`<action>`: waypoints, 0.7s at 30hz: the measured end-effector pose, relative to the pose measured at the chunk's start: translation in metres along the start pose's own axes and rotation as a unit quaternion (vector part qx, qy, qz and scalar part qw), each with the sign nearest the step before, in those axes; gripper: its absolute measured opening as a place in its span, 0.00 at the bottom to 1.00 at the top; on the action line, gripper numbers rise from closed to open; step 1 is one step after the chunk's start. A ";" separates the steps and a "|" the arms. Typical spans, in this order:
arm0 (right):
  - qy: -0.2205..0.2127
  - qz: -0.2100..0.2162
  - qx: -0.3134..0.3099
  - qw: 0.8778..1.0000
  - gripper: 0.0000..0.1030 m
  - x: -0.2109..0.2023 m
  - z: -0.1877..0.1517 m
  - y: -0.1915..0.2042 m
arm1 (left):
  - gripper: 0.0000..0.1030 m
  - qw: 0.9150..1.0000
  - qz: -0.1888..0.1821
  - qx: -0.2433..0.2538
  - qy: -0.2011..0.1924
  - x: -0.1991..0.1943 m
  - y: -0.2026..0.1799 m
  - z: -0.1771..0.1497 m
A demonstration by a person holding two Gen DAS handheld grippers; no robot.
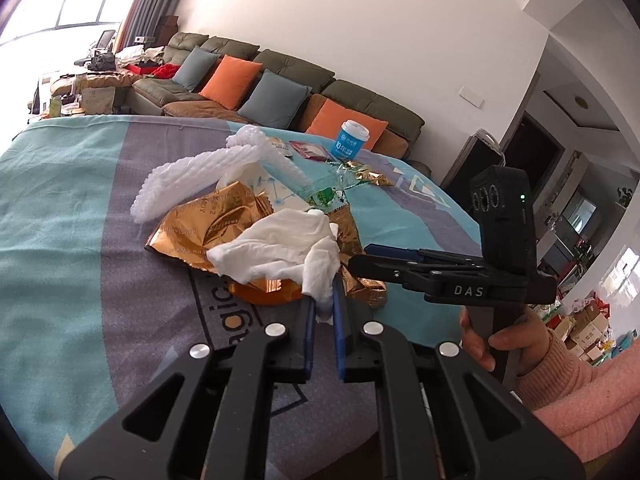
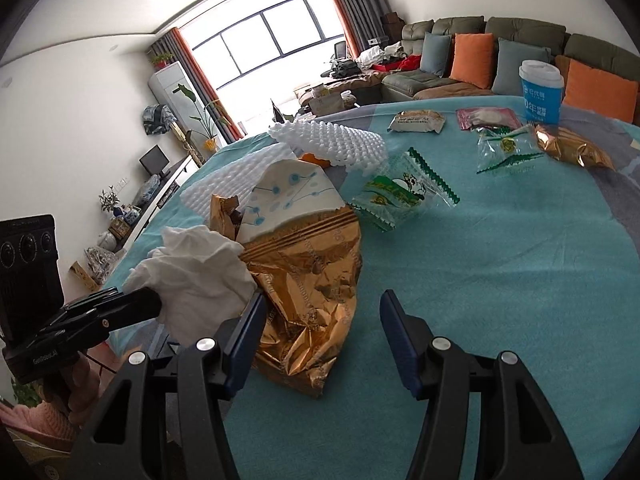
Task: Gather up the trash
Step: 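Grasp a white tissue with the left tool while the right tool grasps a gold wrapper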
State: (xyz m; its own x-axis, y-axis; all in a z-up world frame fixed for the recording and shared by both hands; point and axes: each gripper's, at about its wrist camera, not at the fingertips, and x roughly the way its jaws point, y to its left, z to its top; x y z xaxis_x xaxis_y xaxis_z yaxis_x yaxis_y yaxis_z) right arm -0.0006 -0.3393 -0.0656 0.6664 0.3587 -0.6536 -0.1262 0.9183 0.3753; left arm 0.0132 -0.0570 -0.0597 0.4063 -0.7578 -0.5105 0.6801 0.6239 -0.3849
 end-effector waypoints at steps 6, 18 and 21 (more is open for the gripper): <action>0.014 0.047 0.031 0.998 0.31 0.006 -0.003 -0.007 | 0.08 1.000 0.010 0.006 -0.018 -0.019 0.000 0.002; -0.006 0.050 0.019 0.999 0.02 -0.001 0.004 0.001 | 0.08 0.998 0.028 -0.006 -0.059 -0.068 0.017 0.000; -0.009 0.058 -0.001 0.998 0.17 -0.006 0.007 0.010 | 0.08 0.997 0.039 -0.008 -0.069 -0.081 0.023 0.000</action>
State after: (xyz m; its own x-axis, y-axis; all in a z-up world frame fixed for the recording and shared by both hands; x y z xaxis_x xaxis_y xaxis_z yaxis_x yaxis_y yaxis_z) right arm -0.0007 -0.3339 -0.0534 0.6602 0.4592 -0.5943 -0.2039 0.8712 0.4466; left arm -0.0047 0.0187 -0.0272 0.5389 -0.7248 -0.4292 0.6334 0.6846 -0.3608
